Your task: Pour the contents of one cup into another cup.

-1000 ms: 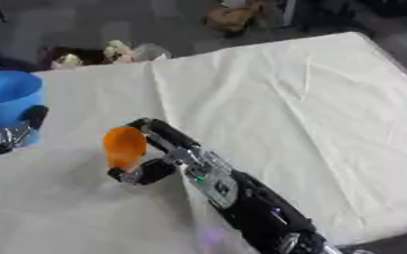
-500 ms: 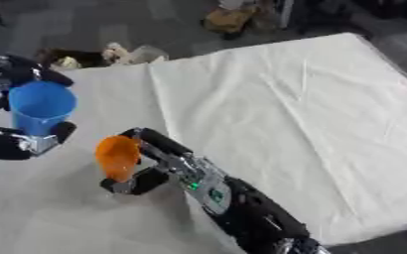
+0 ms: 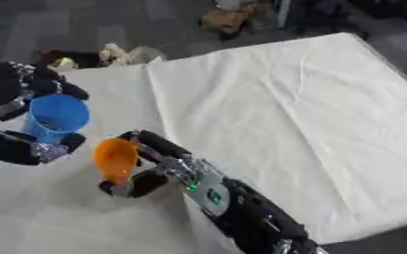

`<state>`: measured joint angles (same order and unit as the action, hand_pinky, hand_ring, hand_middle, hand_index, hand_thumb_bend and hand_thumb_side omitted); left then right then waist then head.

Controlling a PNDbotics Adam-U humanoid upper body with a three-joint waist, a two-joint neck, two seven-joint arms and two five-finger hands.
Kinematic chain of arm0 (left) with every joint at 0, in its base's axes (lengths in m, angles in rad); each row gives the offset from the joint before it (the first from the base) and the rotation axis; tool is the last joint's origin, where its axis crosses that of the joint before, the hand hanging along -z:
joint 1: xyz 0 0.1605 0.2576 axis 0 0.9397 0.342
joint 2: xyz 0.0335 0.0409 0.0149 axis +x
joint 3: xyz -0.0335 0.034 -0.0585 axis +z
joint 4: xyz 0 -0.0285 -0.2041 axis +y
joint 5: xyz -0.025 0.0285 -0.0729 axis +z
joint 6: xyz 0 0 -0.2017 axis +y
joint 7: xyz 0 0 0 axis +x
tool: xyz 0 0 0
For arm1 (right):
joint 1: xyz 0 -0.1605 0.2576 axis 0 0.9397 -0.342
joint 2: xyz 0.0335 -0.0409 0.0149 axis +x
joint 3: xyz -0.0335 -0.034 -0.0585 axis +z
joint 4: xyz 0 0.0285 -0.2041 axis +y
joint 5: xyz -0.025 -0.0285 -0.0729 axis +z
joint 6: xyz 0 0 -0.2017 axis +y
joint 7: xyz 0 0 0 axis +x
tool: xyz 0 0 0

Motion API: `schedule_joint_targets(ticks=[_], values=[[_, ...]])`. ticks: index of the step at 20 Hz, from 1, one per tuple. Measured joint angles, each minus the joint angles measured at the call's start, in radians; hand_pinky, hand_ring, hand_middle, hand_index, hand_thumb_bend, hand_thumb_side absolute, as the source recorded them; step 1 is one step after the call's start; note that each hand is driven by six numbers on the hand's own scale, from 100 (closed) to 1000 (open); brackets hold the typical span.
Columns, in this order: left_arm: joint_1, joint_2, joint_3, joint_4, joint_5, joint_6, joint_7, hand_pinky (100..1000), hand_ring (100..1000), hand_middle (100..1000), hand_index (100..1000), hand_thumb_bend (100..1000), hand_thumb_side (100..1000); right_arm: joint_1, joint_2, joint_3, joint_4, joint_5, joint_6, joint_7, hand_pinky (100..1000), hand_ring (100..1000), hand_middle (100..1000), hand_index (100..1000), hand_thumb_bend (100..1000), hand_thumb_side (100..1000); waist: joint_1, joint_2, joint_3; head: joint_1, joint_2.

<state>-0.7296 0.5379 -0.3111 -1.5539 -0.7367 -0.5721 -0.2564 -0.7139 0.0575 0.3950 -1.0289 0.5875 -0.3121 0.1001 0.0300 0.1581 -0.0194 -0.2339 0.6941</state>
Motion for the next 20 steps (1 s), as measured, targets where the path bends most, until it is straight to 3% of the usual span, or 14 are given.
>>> schedule_joint_targets(ticks=[20], values=[[-0.065,0.009,-0.06,0.023,-0.237,-0.097,-0.027,100,100,100,675,297,160,0.0,0.009,0.001,0.015,0.01,-0.008,0.002,861,834,253,391,100,334,0.001,-0.005,-0.003,-0.004,0.0]])
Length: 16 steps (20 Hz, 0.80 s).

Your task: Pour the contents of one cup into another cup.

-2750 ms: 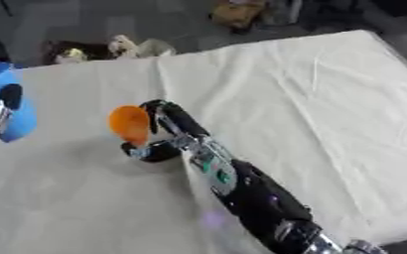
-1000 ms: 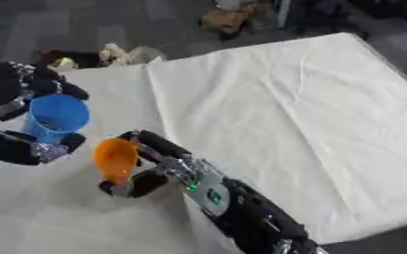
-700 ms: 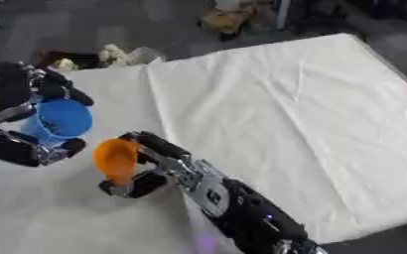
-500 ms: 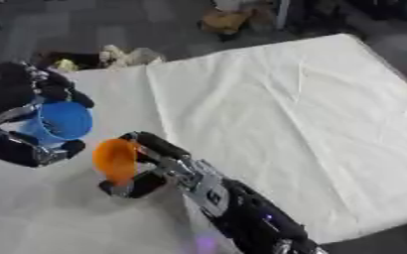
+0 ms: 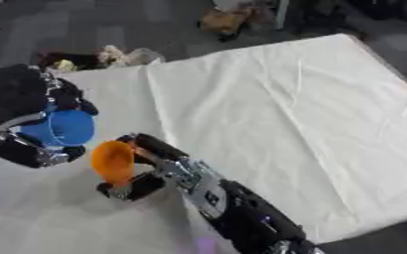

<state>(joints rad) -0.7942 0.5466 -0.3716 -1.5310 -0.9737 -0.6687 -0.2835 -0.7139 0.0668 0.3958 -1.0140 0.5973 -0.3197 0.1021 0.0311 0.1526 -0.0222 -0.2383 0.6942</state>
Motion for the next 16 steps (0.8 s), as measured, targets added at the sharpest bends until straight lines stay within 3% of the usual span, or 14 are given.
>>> schedule_joint_targets(ticks=[16], values=[[-0.033,0.0,-0.044,0.005,-0.11,-0.054,-0.007,100,100,100,660,400,191,0.0,0.0,0.0,0.003,0.006,-0.001,-0.002,859,833,251,389,100,329,0.005,-0.005,-0.003,-0.007,0.007]])
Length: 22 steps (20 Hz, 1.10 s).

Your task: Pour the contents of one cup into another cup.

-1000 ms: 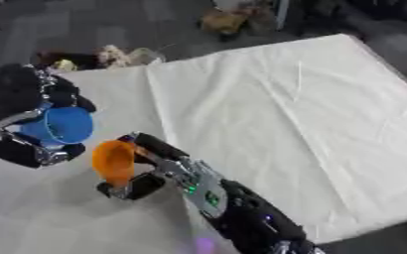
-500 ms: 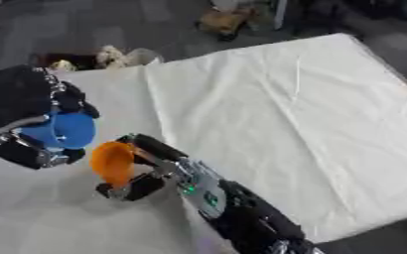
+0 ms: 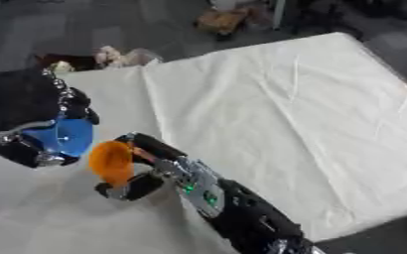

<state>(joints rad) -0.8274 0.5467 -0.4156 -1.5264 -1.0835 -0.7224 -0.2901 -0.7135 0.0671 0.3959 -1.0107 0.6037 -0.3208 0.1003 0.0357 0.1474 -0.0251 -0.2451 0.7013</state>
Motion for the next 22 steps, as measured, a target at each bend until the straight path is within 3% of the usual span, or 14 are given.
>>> schedule_joint_targets(ticks=[22], values=[[-0.032,-0.002,-0.042,-0.013,-0.044,-0.032,-0.029,100,100,100,657,451,218,0.0,0.0,0.006,0.001,0.001,0.002,0.002,860,834,254,391,100,331,0.005,-0.004,0.001,-0.003,0.0]])
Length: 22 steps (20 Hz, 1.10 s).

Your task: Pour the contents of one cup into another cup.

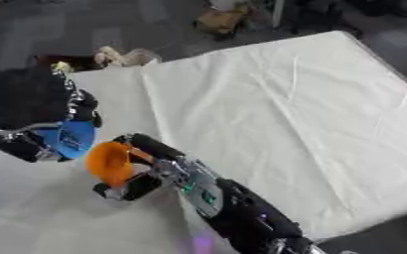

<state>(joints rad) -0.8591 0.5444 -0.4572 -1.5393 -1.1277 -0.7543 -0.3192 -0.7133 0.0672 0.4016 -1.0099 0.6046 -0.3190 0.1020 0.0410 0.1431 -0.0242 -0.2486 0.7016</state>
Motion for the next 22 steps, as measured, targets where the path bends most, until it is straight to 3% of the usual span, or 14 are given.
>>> schedule_joint_targets(ticks=[22], values=[[-0.004,-0.016,-0.025,0.016,-0.043,-0.024,0.011,100,100,100,660,456,229,0.0,0.0,0.006,0.0,0.0,0.006,-0.002,858,835,253,389,100,329,0.002,-0.002,-0.001,-0.001,0.0]])
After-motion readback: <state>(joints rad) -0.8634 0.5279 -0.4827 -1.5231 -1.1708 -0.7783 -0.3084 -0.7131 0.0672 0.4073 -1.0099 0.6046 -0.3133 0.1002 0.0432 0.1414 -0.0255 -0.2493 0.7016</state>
